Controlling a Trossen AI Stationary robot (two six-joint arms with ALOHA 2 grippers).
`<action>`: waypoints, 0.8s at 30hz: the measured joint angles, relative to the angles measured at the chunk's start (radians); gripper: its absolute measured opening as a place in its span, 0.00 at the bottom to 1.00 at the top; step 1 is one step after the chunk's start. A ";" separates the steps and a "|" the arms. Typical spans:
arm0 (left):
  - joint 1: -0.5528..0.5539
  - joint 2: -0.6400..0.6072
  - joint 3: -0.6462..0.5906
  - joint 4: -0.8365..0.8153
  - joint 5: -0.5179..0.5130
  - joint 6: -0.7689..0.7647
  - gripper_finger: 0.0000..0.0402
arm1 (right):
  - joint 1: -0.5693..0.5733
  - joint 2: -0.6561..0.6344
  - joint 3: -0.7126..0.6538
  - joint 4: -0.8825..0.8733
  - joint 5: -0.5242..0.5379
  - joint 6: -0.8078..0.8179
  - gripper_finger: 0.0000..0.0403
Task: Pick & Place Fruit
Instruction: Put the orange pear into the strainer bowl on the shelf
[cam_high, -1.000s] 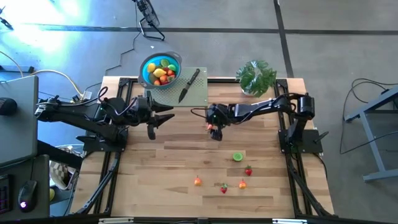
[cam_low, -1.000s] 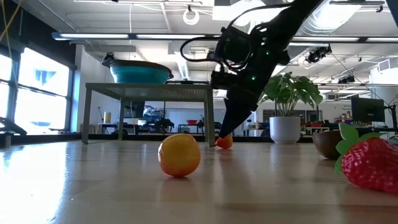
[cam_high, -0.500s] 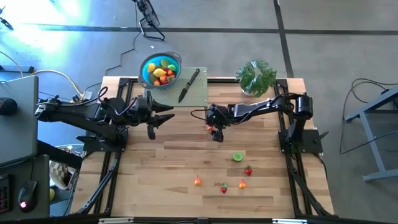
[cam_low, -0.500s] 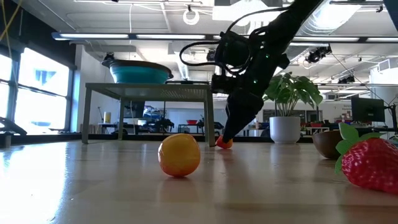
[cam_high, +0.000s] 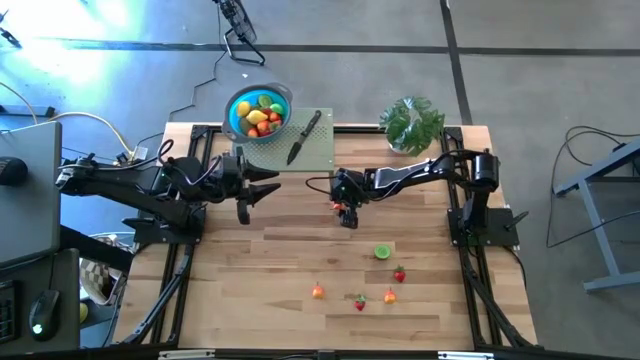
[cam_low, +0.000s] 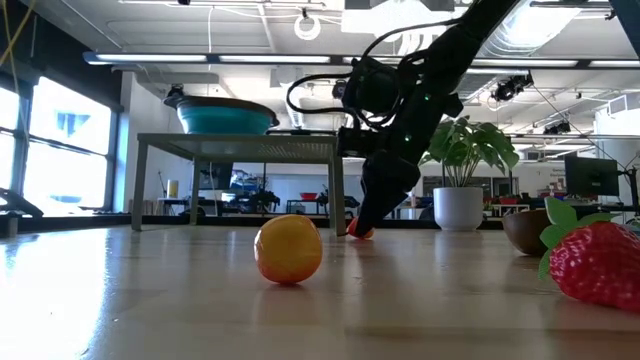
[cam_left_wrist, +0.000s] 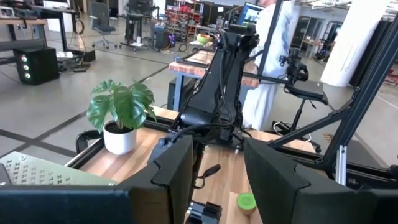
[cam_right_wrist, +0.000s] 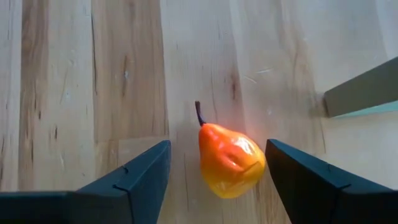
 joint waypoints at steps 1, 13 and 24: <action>0.000 0.000 0.000 -0.002 0.000 0.003 0.35 | 0.000 0.000 0.000 0.000 0.000 -0.001 0.63; 0.000 0.000 0.000 0.007 -0.029 0.008 0.35 | 0.002 0.000 0.000 -0.010 -0.032 0.021 0.41; 0.000 0.000 0.000 -0.021 -0.029 0.007 0.35 | 0.005 0.000 0.000 -0.010 -0.036 0.032 0.33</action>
